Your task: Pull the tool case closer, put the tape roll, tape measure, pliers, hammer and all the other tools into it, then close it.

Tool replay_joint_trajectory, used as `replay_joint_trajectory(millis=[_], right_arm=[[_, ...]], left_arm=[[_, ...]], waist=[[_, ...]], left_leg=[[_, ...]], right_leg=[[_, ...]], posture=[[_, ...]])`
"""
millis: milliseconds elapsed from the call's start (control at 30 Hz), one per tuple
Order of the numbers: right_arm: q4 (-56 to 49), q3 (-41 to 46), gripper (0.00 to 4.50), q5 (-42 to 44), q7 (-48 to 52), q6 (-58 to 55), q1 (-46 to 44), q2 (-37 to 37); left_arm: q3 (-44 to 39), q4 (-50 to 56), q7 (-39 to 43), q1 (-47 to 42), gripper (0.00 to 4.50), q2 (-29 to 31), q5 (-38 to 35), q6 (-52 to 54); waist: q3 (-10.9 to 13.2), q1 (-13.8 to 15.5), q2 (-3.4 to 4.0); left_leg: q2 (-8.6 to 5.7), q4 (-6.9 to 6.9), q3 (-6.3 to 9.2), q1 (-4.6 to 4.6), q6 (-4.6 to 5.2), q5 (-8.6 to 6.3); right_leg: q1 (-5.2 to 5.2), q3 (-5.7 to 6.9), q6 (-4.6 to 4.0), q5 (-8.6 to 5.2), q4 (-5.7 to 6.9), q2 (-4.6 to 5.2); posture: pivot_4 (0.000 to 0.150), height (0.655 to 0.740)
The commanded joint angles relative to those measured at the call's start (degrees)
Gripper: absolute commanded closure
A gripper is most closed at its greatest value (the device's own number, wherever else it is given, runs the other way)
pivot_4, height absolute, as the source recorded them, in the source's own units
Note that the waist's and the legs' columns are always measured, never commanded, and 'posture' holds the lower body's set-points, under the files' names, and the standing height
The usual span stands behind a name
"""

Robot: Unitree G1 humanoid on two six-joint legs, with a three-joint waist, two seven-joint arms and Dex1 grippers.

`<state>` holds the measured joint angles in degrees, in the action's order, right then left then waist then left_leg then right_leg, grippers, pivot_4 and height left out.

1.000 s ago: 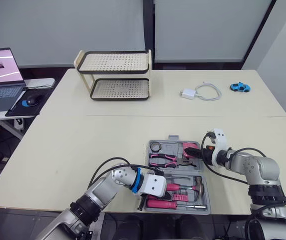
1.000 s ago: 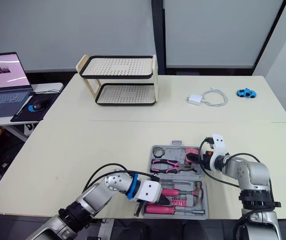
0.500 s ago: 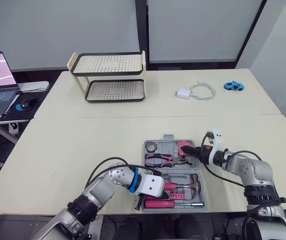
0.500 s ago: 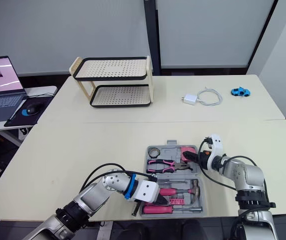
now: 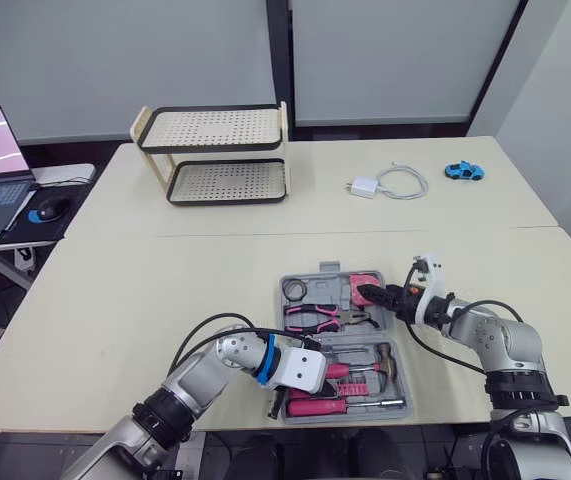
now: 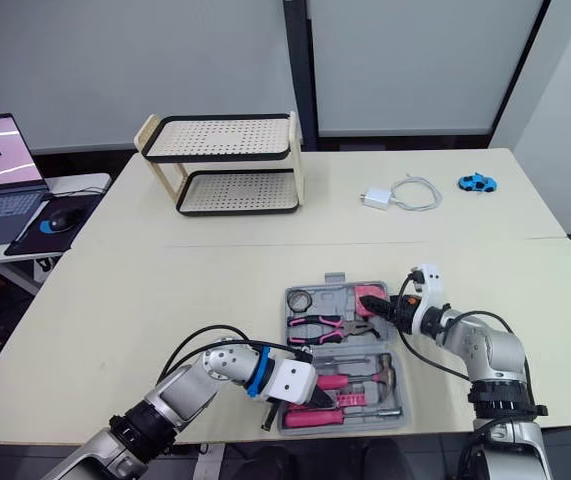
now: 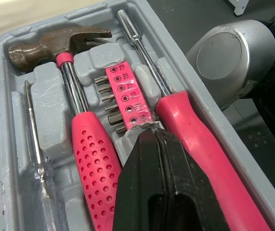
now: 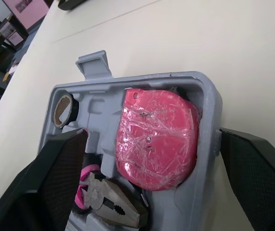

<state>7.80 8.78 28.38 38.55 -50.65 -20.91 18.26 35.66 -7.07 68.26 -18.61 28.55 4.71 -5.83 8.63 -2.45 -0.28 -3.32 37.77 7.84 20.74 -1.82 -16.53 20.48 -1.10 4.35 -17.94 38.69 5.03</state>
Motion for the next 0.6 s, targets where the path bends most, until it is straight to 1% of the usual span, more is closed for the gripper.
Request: replay_joint_trajectory(millis=[33, 367, 600], right_arm=[[-4.6, -1.3, 0.01, 3.2, 3.4, 1.5, -1.3, -0.7], [-8.9, -3.1, 0.01, 2.6, 5.8, 3.2, 0.0, 0.3], [-14.5, -6.2, 0.01, 1.6, 8.8, 5.0, 2.8, 4.0]], left_arm=[[2.1, -6.4, -0.2, 2.4, 4.5, 3.5, 5.6, 2.5], [2.2, -5.7, 0.2, 2.7, 4.5, 3.9, 5.4, 2.7], [1.7, -4.6, 0.0, 3.1, 4.5, 4.2, 5.0, 3.1]], waist=[[0.0, -0.1, 0.0], [0.0, -0.3, 0.0], [0.0, -0.4, 0.0]], left_leg=[[0.0, 0.0, 0.0, 0.0, 0.0, 0.0], [0.01, -0.07, 0.03, 0.0, 0.0, 0.0], [0.01, -0.18, 0.04, 0.0, 0.0, 0.0]], right_leg=[[0.0, 0.0, 0.0, 0.0, 0.0, 0.0], [0.02, 0.01, -0.02, -0.01, -0.01, 0.0], [0.04, 0.02, -0.02, -0.02, -0.09, 0.0]], posture=[[0.15, 0.74], [0.15, 0.74], [0.15, 0.74]])
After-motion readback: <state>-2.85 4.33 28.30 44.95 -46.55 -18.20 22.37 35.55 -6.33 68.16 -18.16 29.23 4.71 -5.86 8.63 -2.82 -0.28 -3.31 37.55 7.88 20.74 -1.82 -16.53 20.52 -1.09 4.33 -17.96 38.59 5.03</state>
